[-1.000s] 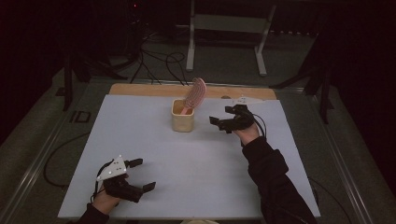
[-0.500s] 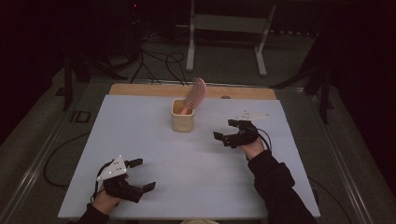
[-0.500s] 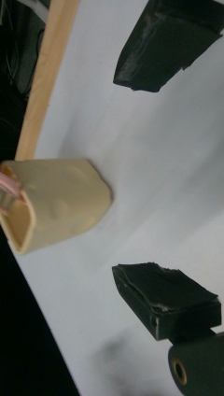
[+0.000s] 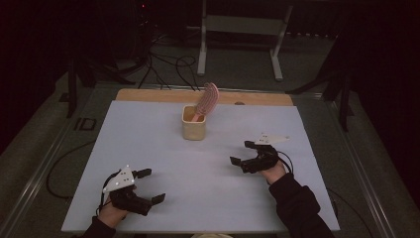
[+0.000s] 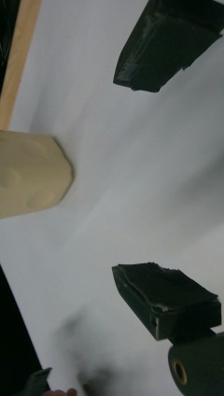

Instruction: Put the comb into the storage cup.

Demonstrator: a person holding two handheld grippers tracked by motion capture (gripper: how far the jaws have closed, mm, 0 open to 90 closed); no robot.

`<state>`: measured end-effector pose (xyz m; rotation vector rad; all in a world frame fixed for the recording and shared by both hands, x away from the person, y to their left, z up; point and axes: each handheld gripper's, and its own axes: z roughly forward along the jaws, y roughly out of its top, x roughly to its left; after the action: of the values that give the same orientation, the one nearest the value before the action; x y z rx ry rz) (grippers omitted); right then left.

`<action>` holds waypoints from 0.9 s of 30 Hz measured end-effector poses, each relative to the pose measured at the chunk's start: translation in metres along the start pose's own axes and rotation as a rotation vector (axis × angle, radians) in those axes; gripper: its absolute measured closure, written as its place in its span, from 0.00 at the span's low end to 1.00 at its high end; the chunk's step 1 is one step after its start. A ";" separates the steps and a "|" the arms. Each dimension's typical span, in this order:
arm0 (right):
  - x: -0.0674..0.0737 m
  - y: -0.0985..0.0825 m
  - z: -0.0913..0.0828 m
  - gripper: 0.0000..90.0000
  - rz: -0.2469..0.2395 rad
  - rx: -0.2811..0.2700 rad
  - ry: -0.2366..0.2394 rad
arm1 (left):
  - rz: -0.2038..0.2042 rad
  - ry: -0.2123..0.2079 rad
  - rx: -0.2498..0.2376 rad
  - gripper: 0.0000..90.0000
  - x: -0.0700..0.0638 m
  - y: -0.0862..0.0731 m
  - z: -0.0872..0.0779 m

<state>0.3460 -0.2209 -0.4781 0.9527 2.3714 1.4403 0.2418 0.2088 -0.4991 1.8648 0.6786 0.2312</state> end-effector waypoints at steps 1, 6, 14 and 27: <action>0.001 -0.003 -0.001 0.09 0.002 0.002 0.005 | -0.001 -0.001 0.000 0.00 0.000 0.000 0.000; 0.003 -0.015 -0.010 0.09 0.017 0.004 0.007 | -0.001 -0.001 -0.001 0.00 0.000 0.000 0.000; 0.009 -0.032 -0.028 0.09 -0.002 0.003 -0.022 | 0.000 -0.001 -0.002 0.00 0.000 0.000 -0.001; 0.009 -0.052 -0.059 0.09 0.011 -0.020 -0.068 | -0.001 -0.001 0.000 0.00 0.000 0.000 -0.001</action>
<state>0.2888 -0.2742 -0.4919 0.9945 2.3029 1.4096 0.2413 0.2094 -0.4991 1.8641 0.6791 0.2295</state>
